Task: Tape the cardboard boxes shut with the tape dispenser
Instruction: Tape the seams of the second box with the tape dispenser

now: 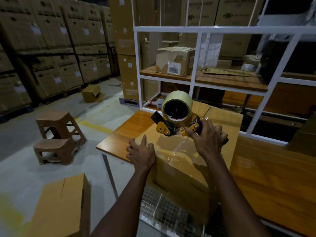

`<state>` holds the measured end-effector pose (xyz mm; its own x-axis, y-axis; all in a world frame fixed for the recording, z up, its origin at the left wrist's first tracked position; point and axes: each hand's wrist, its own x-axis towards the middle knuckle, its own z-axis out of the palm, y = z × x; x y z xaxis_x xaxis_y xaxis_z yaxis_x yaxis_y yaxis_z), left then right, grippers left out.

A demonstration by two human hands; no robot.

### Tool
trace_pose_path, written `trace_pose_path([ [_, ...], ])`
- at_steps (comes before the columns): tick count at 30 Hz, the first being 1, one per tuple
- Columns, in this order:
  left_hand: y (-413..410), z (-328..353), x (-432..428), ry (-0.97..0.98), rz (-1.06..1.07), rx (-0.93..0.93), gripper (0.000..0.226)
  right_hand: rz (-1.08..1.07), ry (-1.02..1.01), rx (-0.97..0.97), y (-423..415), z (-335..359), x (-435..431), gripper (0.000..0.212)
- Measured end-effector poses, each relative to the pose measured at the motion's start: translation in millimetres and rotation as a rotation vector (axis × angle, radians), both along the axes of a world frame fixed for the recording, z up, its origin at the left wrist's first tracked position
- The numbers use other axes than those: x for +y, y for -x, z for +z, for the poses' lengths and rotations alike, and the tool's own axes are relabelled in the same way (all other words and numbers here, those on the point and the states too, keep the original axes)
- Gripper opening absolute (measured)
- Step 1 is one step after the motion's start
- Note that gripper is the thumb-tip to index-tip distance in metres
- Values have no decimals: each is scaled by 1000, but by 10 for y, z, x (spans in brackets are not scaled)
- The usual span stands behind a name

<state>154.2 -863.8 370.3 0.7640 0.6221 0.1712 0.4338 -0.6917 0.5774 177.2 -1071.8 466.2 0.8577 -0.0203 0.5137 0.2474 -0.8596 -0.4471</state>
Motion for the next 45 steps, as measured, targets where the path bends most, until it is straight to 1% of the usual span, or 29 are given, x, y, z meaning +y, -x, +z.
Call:
trace_pose_path([
  [3, 54, -13, -307, 5, -7, 24, 52, -11, 33, 8, 114, 2, -153, 63],
  [7, 98, -19, -545, -24, -62, 57, 57, -32, 54, 0, 204, 13, -309, 53],
  [9, 125, -6, -607, -50, -112, 69, 62, -58, 45, 8, 244, 13, -324, 52],
  [12, 106, 25, -576, -101, -284, 80, 74, -89, 23, 17, 274, 35, -272, 54],
  [16, 52, 1, -219, -310, -593, 83, 85, -137, 21, 22, 258, 103, -138, 54],
  [18, 22, -27, -77, -352, -676, 65, 86, -153, -1, 15, 240, 118, -50, 52],
  [20, 2, -25, -31, -346, -685, 45, 85, -170, -35, 21, 221, 119, 60, 50],
  [21, -5, -24, -32, -346, -678, 41, 88, -182, -43, 23, 216, 112, 119, 50],
  [24, -45, -55, -35, -335, -683, 15, 116, -233, -55, 18, 213, 102, 285, 48],
  [25, -68, -62, -20, -315, -698, 12, 118, -251, -65, 14, 217, 104, 328, 47],
  [27, -83, -22, 24, -262, -716, 0, 104, -275, -81, 15, 236, 110, 385, 43],
  [28, -82, 10, 38, -208, -710, -17, 94, -283, -84, 19, 250, 116, 400, 42],
  [29, -71, 61, 47, -102, -693, -42, 83, -289, -82, 25, 263, 120, 408, 41],
  [30, -69, 119, 65, 118, -666, -94, 72, -296, -76, 29, 280, 124, 411, 42],
  [32, -83, 259, 123, 773, -606, -303, 58, -317, -61, 28, 298, 136, 421, 43],
  [33, -110, 309, 151, 1034, -562, -391, 53, -330, -59, 30, 305, 145, 428, 43],
  [34, -143, 359, 164, 1201, -548, -432, 46, -341, -64, 32, 305, 153, 436, 43],
  [36, -152, 484, 157, 1321, -578, -444, 37, -356, -78, 32, 296, 168, 451, 43],
  [37, -141, 557, 141, 1354, -587, -439, 38, -361, -83, 34, 288, 168, 456, 42],
  [39, -129, 679, 102, 1381, -615, -445, 43, -364, -101, 32, 265, 166, 461, 42],
  [45, -143, 765, 80, 1436, -608, -405, 47, -375, -122, 40, 223, 144, 484, 39],
])
